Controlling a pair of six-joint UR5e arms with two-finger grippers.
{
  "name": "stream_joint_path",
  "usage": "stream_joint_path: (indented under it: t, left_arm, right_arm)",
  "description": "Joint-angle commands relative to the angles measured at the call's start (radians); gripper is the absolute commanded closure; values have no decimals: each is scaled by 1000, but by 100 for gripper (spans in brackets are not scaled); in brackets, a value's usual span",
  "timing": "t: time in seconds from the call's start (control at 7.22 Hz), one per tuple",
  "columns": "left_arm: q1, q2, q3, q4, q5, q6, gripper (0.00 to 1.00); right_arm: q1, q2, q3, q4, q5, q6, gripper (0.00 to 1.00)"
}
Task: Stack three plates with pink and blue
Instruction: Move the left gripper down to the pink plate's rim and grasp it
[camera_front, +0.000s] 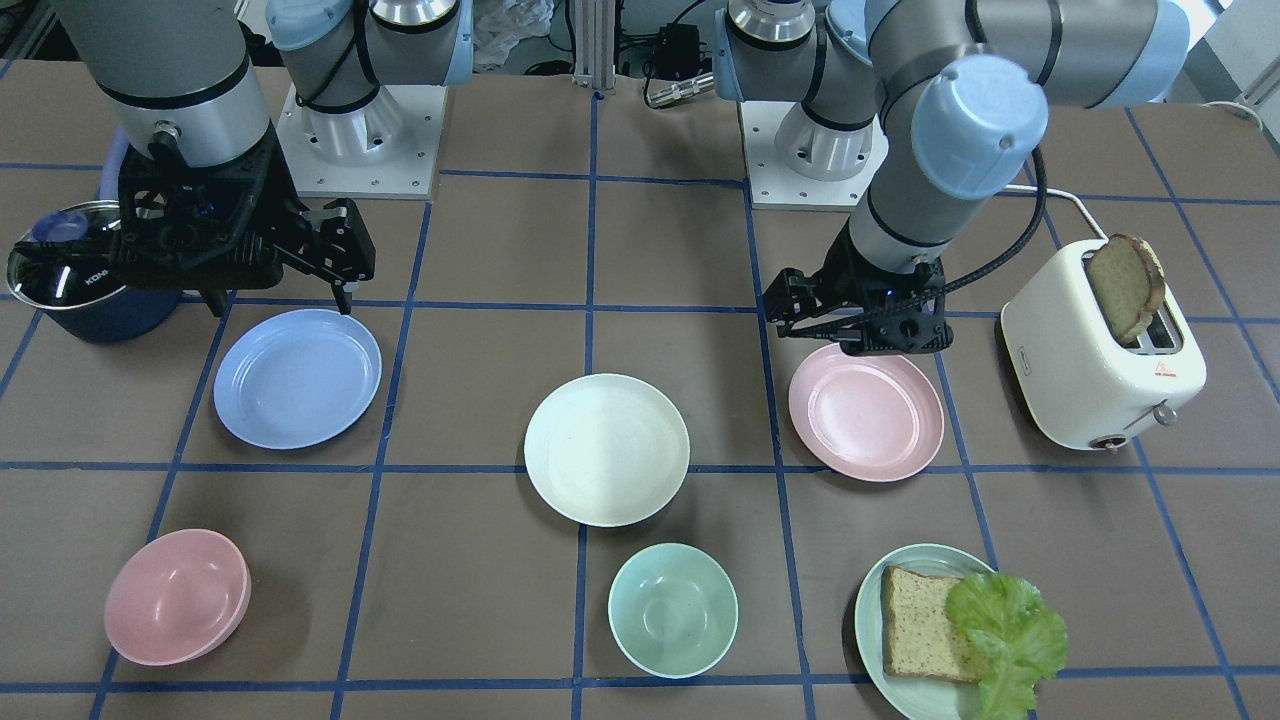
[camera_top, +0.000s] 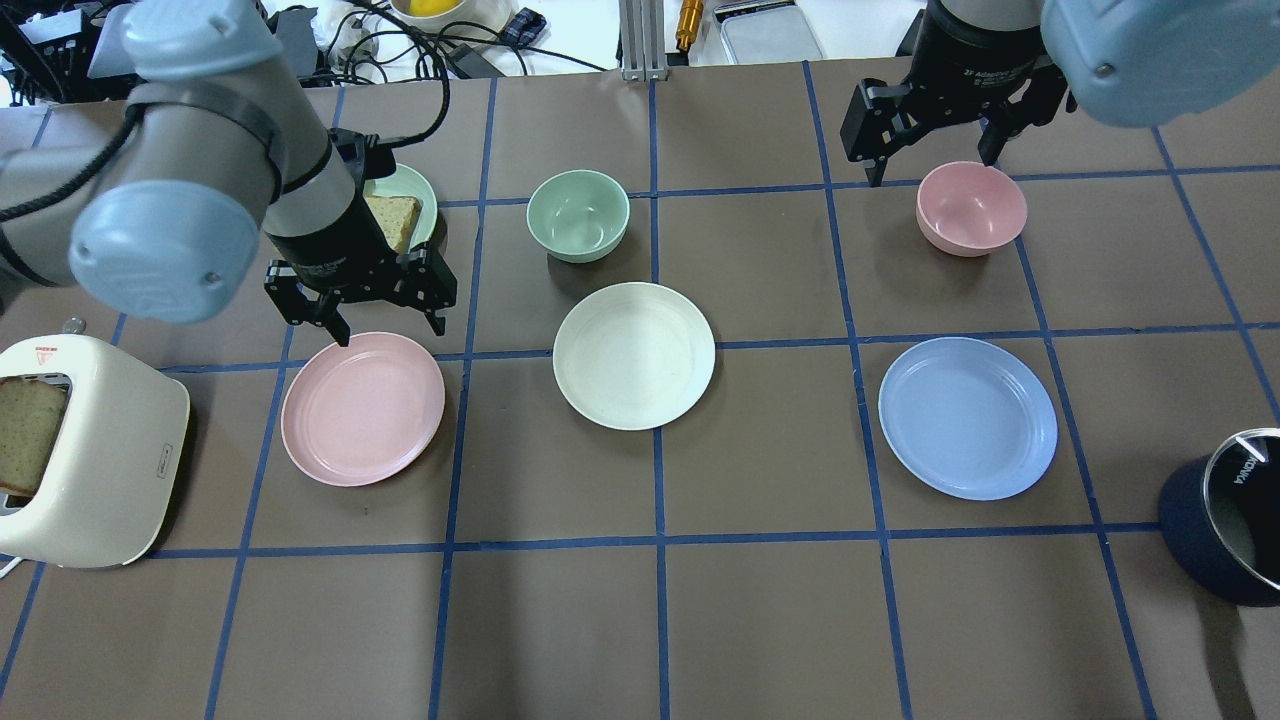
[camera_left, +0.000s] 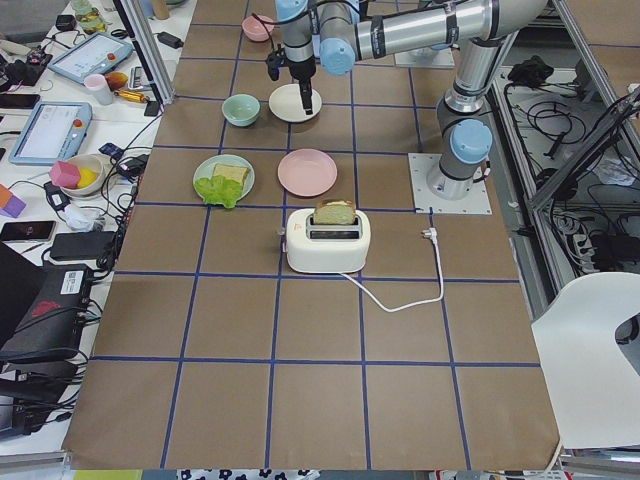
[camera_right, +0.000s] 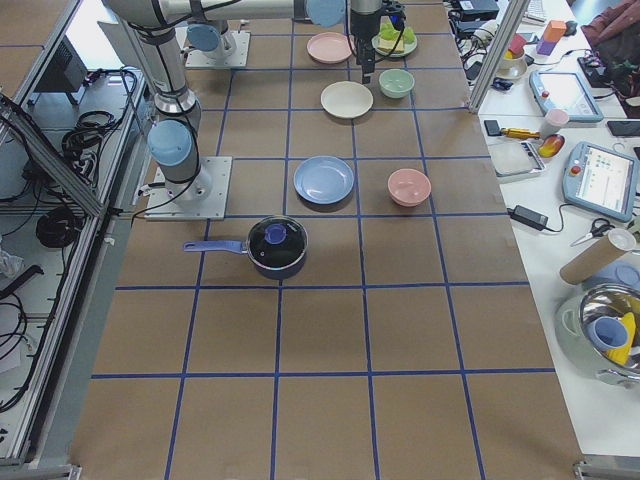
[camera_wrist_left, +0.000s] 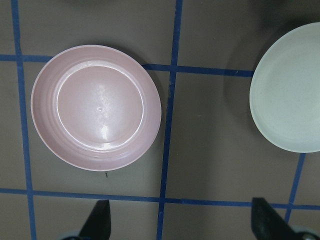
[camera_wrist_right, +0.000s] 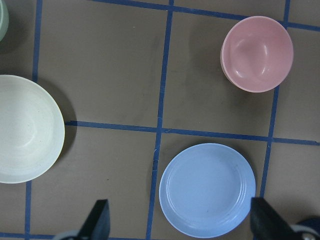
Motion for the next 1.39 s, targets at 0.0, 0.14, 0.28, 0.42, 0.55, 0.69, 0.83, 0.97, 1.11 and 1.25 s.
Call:
stream_joint_path:
  t: [0.0,0.14,0.28,0.42,0.55,0.69,0.83,0.97,1.11,1.25]
  left_arm:
    - [3,-63,-212,332,3,46,0]
    - [3,-96,-271,444,4,49,0]
    - [3,-119,-279,473,5,57,0]
    - [3,-141,-278,477,5,65,2]
    - [3,-156,-279,493,5,83,16]
    - [3,-170,-278,494,5,85,37]
    - [1,-179,-278,494,5,85,64]
    - [1,-179,-279,494,5,85,74]
    - [1,-181,-278,494,5,86,92]
    - [0,-173,-278,493,7,85,100]
  right_arm:
    - [0,0,1,5,38,8,0]
    - [0,0,2,7,37,8,0]
    - [0,0,4,7,35,8,0]
    - [0,0,4,8,32,8,0]
    - [0,0,4,8,31,6,0]
    - [0,0,5,8,29,6,0]
    - [0,1,5,8,29,2,0]
    - [0,1,5,7,29,0,0]
    - [0,1,5,5,29,-1,0]
    - [0,1,5,5,28,-3,0]
